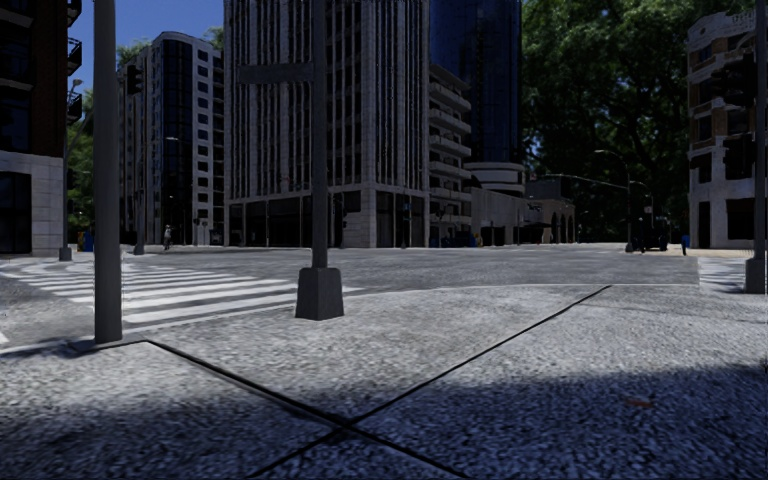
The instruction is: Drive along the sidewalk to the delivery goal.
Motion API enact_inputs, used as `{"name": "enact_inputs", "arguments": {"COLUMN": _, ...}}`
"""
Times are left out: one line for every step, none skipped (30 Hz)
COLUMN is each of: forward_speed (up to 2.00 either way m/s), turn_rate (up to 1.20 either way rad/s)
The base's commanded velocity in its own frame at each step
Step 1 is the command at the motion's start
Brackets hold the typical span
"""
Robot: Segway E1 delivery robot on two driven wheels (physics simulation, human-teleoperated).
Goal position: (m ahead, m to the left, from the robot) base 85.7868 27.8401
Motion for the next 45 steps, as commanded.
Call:
{"name": "enact_inputs", "arguments": {"forward_speed": 2.00, "turn_rate": 0.56}}
{"name": "enact_inputs", "arguments": {"forward_speed": 2.00, "turn_rate": 0.56}}
{"name": "enact_inputs", "arguments": {"forward_speed": 2.00, "turn_rate": 0.56}}
{"name": "enact_inputs", "arguments": {"forward_speed": 2.00, "turn_rate": 0.56}}
{"name": "enact_inputs", "arguments": {"forward_speed": 2.00, "turn_rate": 0.56}}
{"name": "enact_inputs", "arguments": {"forward_speed": 2.00, "turn_rate": 0.56}}
{"name": "enact_inputs", "arguments": {"forward_speed": 2.00, "turn_rate": 0.55}}
{"name": "enact_inputs", "arguments": {"forward_speed": 2.00, "turn_rate": 0.54}}
{"name": "enact_inputs", "arguments": {"forward_speed": 2.00, "turn_rate": 0.54}}
{"name": "enact_inputs", "arguments": {"forward_speed": 2.00, "turn_rate": 0.54}}
{"name": "enact_inputs", "arguments": {"forward_speed": 2.00, "turn_rate": 0.53}}
{"name": "enact_inputs", "arguments": {"forward_speed": 2.00, "turn_rate": 0.53}}
{"name": "enact_inputs", "arguments": {"forward_speed": 2.00, "turn_rate": 0.53}}
{"name": "enact_inputs", "arguments": {"forward_speed": 2.00, "turn_rate": 0.53}}
{"name": "enact_inputs", "arguments": {"forward_speed": 2.00, "turn_rate": 0.53}}
{"name": "enact_inputs", "arguments": {"forward_speed": 2.00, "turn_rate": 0.53}}
{"name": "enact_inputs", "arguments": {"forward_speed": 2.00, "turn_rate": 0.53}}
{"name": "enact_inputs", "arguments": {"forward_speed": 2.00, "turn_rate": 0.53}}
{"name": "enact_inputs", "arguments": {"forward_speed": 2.00, "turn_rate": 0.53}}
{"name": "enact_inputs", "arguments": {"forward_speed": 2.00, "turn_rate": 0.53}}
{"name": "enact_inputs", "arguments": {"forward_speed": 2.00, "turn_rate": 0.53}}
{"name": "enact_inputs", "arguments": {"forward_speed": 2.00, "turn_rate": 0.53}}
{"name": "enact_inputs", "arguments": {"forward_speed": 2.00, "turn_rate": 0.52}}
{"name": "enact_inputs", "arguments": {"forward_speed": 2.00, "turn_rate": 0.52}}
{"name": "enact_inputs", "arguments": {"forward_speed": 2.00, "turn_rate": 0.50}}
{"name": "enact_inputs", "arguments": {"forward_speed": 2.00, "turn_rate": 0.49}}
{"name": "enact_inputs", "arguments": {"forward_speed": 2.00, "turn_rate": 0.48}}
{"name": "enact_inputs", "arguments": {"forward_speed": 2.00, "turn_rate": 0.48}}
{"name": "enact_inputs", "arguments": {"forward_speed": 2.00, "turn_rate": 0.47}}
{"name": "enact_inputs", "arguments": {"forward_speed": 2.00, "turn_rate": 0.47}}
{"name": "enact_inputs", "arguments": {"forward_speed": 2.00, "turn_rate": 0.47}}
{"name": "enact_inputs", "arguments": {"forward_speed": 2.00, "turn_rate": 0.47}}
{"name": "enact_inputs", "arguments": {"forward_speed": 2.00, "turn_rate": 0.47}}
{"name": "enact_inputs", "arguments": {"forward_speed": 2.00, "turn_rate": 0.47}}
{"name": "enact_inputs", "arguments": {"forward_speed": 2.00, "turn_rate": 0.47}}
{"name": "enact_inputs", "arguments": {"forward_speed": 2.00, "turn_rate": 0.47}}
{"name": "enact_inputs", "arguments": {"forward_speed": 2.00, "turn_rate": 0.46}}
{"name": "enact_inputs", "arguments": {"forward_speed": 2.00, "turn_rate": 0.45}}
{"name": "enact_inputs", "arguments": {"forward_speed": 2.00, "turn_rate": 0.43}}
{"name": "enact_inputs", "arguments": {"forward_speed": 2.00, "turn_rate": 0.41}}
{"name": "enact_inputs", "arguments": {"forward_speed": 2.00, "turn_rate": 0.41}}
{"name": "enact_inputs", "arguments": {"forward_speed": 2.00, "turn_rate": 0.41}}
{"name": "enact_inputs", "arguments": {"forward_speed": 2.00, "turn_rate": 0.41}}
{"name": "enact_inputs", "arguments": {"forward_speed": 2.00, "turn_rate": 0.41}}
{"name": "enact_inputs", "arguments": {"forward_speed": 2.00, "turn_rate": 0.41}}
